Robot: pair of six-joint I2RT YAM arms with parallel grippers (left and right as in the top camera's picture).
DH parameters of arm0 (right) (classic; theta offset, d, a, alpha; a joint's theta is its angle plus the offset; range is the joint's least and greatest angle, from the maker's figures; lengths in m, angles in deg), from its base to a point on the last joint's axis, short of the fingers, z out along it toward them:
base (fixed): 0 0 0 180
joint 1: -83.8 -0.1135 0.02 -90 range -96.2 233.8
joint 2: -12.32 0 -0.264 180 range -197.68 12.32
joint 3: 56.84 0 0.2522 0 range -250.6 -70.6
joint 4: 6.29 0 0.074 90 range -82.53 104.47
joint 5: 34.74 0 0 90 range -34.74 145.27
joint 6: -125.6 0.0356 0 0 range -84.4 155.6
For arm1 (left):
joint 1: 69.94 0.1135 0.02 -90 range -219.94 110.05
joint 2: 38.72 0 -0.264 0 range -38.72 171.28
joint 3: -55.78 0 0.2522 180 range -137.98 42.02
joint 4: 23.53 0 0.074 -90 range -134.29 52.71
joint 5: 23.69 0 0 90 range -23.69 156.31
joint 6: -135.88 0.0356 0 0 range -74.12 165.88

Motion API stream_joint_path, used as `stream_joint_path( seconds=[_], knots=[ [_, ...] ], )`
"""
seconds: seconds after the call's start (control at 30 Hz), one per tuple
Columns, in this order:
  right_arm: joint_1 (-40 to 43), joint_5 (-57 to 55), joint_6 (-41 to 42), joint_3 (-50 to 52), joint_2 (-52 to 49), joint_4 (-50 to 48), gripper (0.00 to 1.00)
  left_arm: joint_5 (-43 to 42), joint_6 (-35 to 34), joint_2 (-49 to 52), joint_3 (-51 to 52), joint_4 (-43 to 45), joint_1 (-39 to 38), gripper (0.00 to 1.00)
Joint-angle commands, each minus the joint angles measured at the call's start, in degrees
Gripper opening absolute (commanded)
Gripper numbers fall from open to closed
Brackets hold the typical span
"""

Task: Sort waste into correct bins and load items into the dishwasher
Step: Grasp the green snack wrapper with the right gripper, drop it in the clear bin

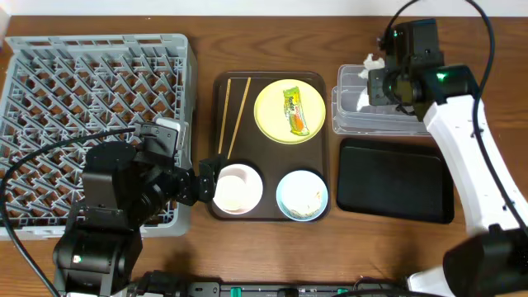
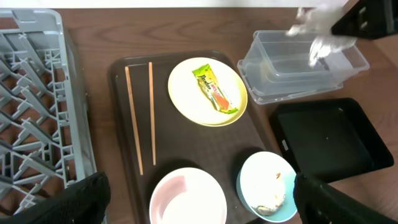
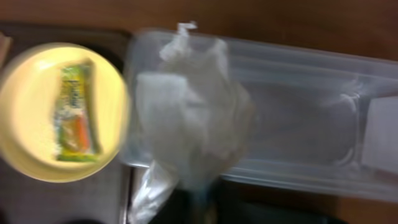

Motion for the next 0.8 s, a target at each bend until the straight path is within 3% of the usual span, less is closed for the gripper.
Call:
stream_joint_path(
  seconds=[0.0,0.07,0.23,0.37,0.57,0.77],
  knots=[
    [1.31,0.96,-0.55,1.16,-2.51,-1.95,0.46,0.07,-0.07,-0.09,-0.96,-0.17,-0.02,0.94],
    [1.22,5.16,-2.34,0.81,-2.23,-4.24,0.62,0.07,-0.07,-0.09,-0.96,-0.17,-0.02,0.95],
    [-2.8,19.37,-2.97,0.15,-1.53,-8.0,0.76,0.07,-0.04,-0.09,-0.96,-0.17,-0.02,0.94],
    [-10.16,16.37,-4.04,0.28,-3.17,-9.2,0.71,0.07,-0.07,-0.09,-0.96,-0.17,-0.02,0.94],
    [-20.9,-2.32,-2.69,0.28,-12.46,-14.36,0.72,0.07,-0.07,-0.09,-0.96,-0.17,-0.02,0.94],
    [-23.3,-7.96,-0.66,0.28,-22.01,-19.61,0.64,0.07,-0.07,-0.09,-0.96,-0.17,-0.02,0.94]
  ],
)
